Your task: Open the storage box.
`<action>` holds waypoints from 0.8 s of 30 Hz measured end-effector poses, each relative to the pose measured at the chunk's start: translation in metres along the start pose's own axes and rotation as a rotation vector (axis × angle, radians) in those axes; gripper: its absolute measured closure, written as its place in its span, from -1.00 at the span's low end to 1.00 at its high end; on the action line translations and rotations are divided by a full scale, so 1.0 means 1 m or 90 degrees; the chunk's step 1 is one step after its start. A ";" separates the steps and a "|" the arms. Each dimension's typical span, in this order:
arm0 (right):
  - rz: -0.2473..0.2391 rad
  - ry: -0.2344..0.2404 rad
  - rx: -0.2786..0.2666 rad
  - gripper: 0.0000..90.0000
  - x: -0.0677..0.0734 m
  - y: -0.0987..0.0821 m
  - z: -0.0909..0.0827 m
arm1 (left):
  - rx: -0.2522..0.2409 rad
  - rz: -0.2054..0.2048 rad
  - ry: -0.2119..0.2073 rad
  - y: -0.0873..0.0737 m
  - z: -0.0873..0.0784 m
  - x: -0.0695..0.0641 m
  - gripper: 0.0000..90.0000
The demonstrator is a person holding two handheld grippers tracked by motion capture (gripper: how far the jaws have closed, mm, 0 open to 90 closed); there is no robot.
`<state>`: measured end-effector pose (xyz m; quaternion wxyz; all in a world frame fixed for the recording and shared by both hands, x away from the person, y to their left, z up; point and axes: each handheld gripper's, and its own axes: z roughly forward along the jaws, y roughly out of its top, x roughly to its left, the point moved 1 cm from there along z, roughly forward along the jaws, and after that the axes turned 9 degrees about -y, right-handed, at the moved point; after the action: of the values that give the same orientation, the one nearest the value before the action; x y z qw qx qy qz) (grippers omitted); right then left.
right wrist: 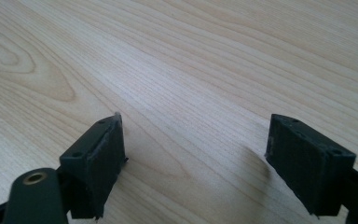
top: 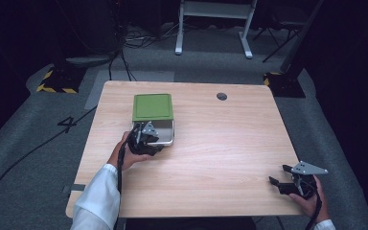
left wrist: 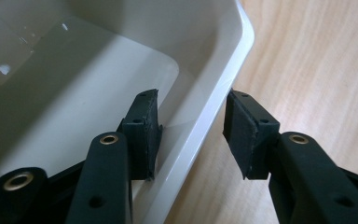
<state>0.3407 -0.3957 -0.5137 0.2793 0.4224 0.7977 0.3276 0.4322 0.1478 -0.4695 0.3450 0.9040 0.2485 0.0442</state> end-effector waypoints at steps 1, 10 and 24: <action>0.000 0.000 0.000 -0.57 0.000 0.000 0.000 | 0.000 0.000 0.000 0.000 0.000 0.000 0.27; -0.004 -0.004 -0.003 -0.57 0.001 0.000 0.000 | 0.011 0.029 0.009 -0.015 -0.003 -0.029 0.29; -0.006 -0.006 -0.003 -0.57 0.001 0.000 -0.001 | 0.020 0.047 0.023 -0.021 -0.003 -0.049 0.30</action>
<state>0.3397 -0.3949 -0.5136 0.2859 0.4194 0.7975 0.3263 0.3801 0.1393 -0.4764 0.3242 0.9171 0.2216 0.0692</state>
